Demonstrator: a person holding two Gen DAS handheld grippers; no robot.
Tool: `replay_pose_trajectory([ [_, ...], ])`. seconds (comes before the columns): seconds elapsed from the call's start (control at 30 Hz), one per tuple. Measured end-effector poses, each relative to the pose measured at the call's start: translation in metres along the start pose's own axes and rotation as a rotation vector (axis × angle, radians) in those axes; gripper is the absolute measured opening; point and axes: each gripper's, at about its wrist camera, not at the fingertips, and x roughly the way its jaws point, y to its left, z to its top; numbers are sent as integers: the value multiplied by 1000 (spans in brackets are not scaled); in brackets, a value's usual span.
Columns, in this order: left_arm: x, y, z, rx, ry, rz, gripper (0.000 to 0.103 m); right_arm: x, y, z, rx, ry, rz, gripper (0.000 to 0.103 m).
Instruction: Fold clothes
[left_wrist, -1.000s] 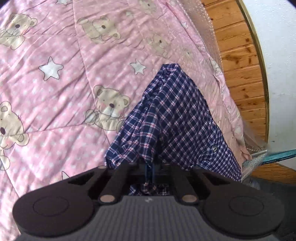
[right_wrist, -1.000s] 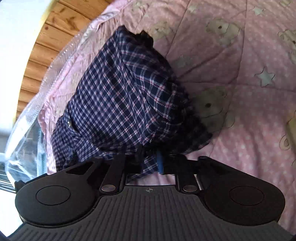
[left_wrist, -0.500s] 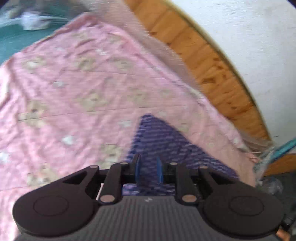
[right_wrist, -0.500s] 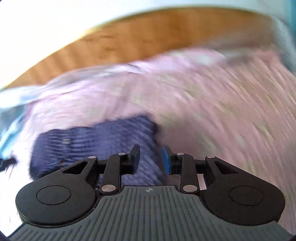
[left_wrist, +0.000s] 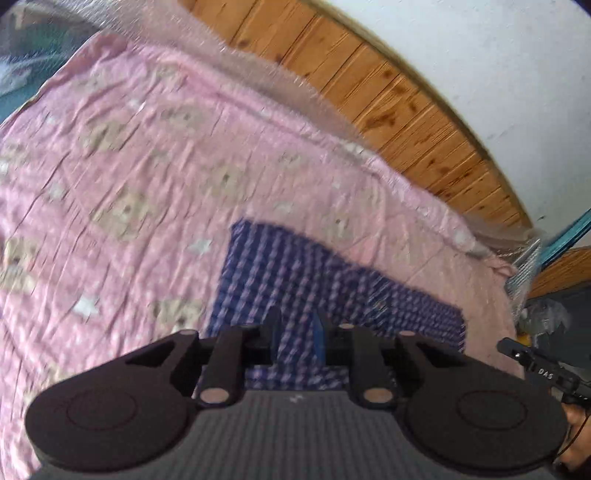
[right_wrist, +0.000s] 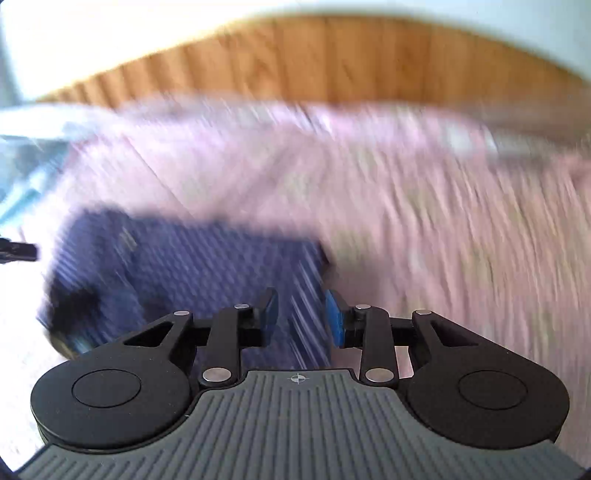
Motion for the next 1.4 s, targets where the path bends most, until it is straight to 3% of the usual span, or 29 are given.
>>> replay_pose_trajectory([
  [0.1, 44, -23, 35, 68, 9, -15, 23, 21, 25, 44, -73, -58, 74, 33],
  [0.17, 71, -19, 37, 87, 49, 7, 22, 63, 44, 61, -128, -27, 114, 30],
  [0.23, 96, -5, 27, 87, 110, 48, 18, 96, 44, 51, -163, 52, 111, 28],
  [0.27, 109, 2, 22, 88, 141, 69, 6, 107, 39, 43, -171, 85, 104, 24],
  [0.33, 131, 17, 12, 79, 192, 99, 4, 129, 29, 25, -186, 151, 90, 25],
  [0.4, 128, 32, 6, -2, 158, 48, 4, 151, 21, 8, -203, 213, 77, 25],
  [0.47, 124, 37, 5, -42, 140, 28, 4, 147, 28, 10, -251, 206, 69, 29],
  [0.53, 113, 32, 8, -54, 130, 28, 3, 141, 27, 16, -235, 214, 78, 23],
  [0.6, 84, 25, 10, -33, 77, 1, 12, 114, 22, 22, -210, 136, 74, 26],
  [0.63, 73, 26, 5, -11, 59, 14, 17, 102, 19, 24, -197, 103, 74, 26],
  [0.67, 65, 29, 0, 5, 52, 32, 17, 102, 18, 14, -179, 129, 84, 25],
  [0.77, 79, 63, -22, -29, 129, 130, 12, 100, 14, -19, -127, 202, 115, 28],
  [0.83, 72, 78, -22, -131, 103, 89, 9, 106, 15, -47, -149, 164, 110, 30],
  [0.9, 45, 75, -19, -180, 48, 88, 24, 92, 15, -44, -112, 189, 76, 31],
  [0.93, 30, 72, -21, -190, 16, 75, 47, 75, 13, -41, -76, 159, 75, 38],
  [0.97, 16, 68, -28, -200, 8, 52, 60, 59, 11, -39, -39, 131, 76, 50],
  [1.03, -10, 62, -44, -223, 1, 7, 61, 30, 8, -47, 75, 125, 154, 55],
  [1.2, -3, 67, -111, -372, 95, -61, 61, 25, 1, -122, 548, 293, 464, 60],
  [1.27, 5, 71, -134, -440, 111, -84, 61, 40, 5, -147, 684, 305, 457, 60],
  [1.4, 13, 79, -141, -572, -2, -114, 71, 61, -14, -178, 1066, 178, 405, 64],
])
